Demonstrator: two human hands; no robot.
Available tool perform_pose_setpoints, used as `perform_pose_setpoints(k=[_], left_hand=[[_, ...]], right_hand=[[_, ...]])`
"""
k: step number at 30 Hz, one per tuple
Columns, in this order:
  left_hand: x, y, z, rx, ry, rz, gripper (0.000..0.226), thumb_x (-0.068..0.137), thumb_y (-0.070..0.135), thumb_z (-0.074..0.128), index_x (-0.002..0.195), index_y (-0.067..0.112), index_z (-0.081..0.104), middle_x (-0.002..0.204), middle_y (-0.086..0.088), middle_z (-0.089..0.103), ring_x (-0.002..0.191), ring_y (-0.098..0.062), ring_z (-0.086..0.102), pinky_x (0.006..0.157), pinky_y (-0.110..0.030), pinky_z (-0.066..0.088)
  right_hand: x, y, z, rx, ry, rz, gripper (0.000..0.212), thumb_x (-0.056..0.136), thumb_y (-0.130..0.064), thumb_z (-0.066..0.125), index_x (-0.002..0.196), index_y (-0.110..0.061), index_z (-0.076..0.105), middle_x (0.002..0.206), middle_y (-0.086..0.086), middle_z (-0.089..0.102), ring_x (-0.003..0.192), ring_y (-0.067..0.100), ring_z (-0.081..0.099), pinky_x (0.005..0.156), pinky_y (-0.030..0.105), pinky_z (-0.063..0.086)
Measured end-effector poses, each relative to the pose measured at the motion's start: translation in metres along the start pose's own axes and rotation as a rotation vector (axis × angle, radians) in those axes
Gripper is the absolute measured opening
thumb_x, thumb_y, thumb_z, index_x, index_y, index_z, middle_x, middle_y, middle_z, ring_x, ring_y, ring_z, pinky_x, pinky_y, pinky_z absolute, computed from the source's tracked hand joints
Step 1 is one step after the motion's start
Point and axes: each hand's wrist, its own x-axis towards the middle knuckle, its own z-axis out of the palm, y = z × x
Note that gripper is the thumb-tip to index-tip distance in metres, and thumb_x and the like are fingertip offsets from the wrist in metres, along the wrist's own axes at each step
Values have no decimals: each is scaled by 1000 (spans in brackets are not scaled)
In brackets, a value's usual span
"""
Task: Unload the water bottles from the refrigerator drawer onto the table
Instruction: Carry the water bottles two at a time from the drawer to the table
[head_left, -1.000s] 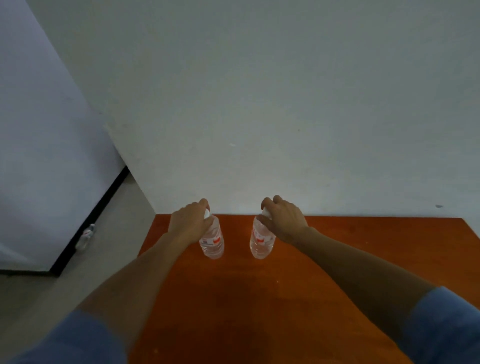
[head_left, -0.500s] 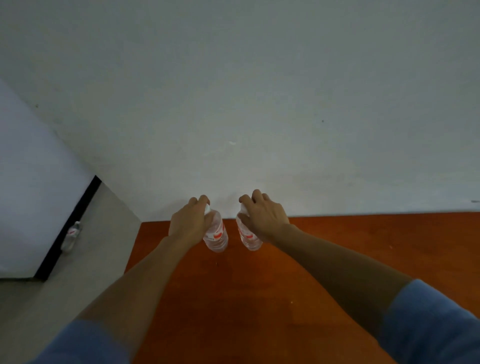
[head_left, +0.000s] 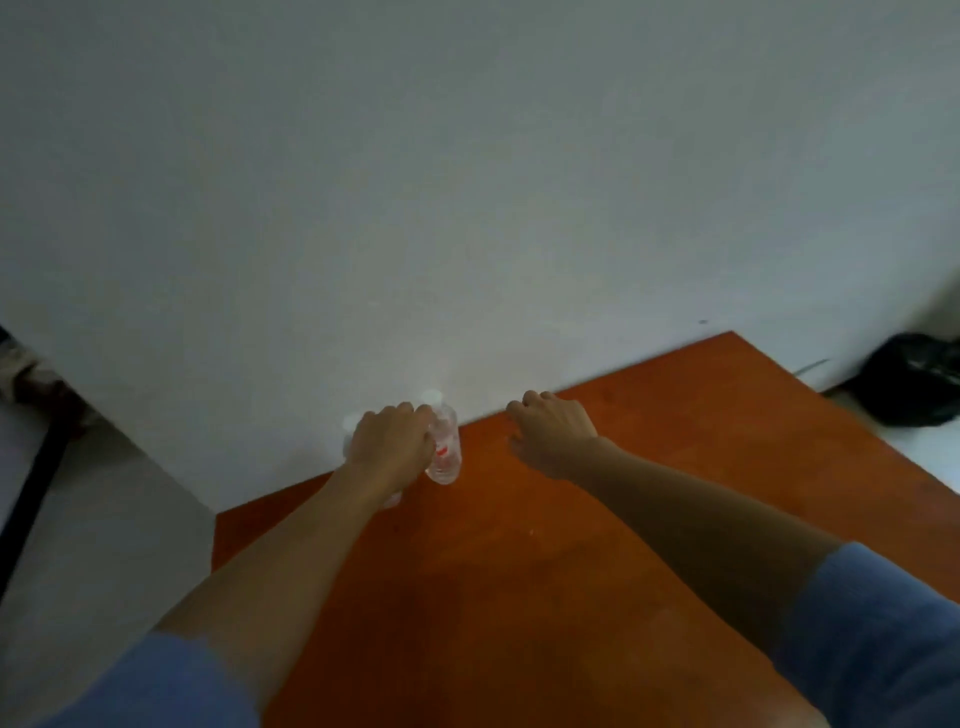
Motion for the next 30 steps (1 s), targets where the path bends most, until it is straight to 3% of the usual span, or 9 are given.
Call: perform_pose_setpoints(k=[2,10,14,19,24,30], left_hand=[[-4,39,-15,-7,-37,109,25,96,29,42,110,16,58,103,-6,67,85,-24,65,77,-36,53],[-21,241,-64,47,-15,567,22,94,31,43,104,14,54,109,-12,64,99,-33,63,74,-38,47],[-53,362,-84,33,-17,758,22,93,31,42,101,15,55,105,-10,64,92,-30,62,72,-36,47],[-123,530,-104,-30,2,949,19,92,31,45,97,18,57,99,-6,65,85,-25,62,67,-33,44],[-209,696,-112,-67,-29,1096,27,93,36,45,109,18,58,108,-6,64,94,-27,61,75,-34,47],[-286,856,-127,-28,-30,1246,29,94,37,46,112,18,58,112,-7,63,98,-27,59,76,-34,45]], right_hand=[[-43,26,-15,-23,-6,87,32,99,-31,44,123,-13,54,120,9,58,108,28,58,77,37,46],[-257,146,-59,-92,29,543,23,96,-31,46,106,-16,59,100,5,61,84,23,60,58,32,37],[-390,193,-63,-74,57,776,20,94,-31,49,100,-16,61,92,3,62,72,18,54,56,28,37],[-566,245,-58,-55,47,983,30,95,-35,48,115,-16,60,108,8,63,93,27,63,69,33,43],[-745,291,-60,-63,8,1180,26,90,-34,51,105,-16,62,108,9,66,92,30,64,74,36,52],[-908,338,-65,-65,11,1385,27,94,-36,49,111,-17,58,111,9,63,98,28,63,71,35,41]])
